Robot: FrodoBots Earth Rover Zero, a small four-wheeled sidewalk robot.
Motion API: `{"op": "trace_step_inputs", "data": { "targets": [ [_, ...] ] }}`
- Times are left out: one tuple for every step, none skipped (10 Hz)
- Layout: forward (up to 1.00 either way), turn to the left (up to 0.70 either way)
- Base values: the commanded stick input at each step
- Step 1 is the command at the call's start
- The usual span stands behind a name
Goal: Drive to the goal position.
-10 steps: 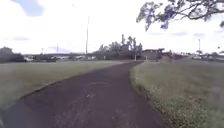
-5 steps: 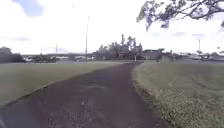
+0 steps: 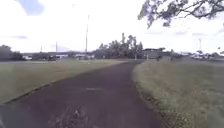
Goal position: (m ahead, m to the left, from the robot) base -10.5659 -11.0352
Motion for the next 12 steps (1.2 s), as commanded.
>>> {"op": "trace_step_inputs", "data": {
  "targets": [
    [0.5,0.0],
    [0.5,0.0],
    [0.5,0.0],
    [0.5,0.0],
    [0.5,0.0],
    [0.5,0.0],
    [0.5,0.0],
    [0.5,0.0],
    [0.5,0.0],
    [0.5,0.0],
    [0.5,0.0],
    [0.5,0.0]
  ]
}}
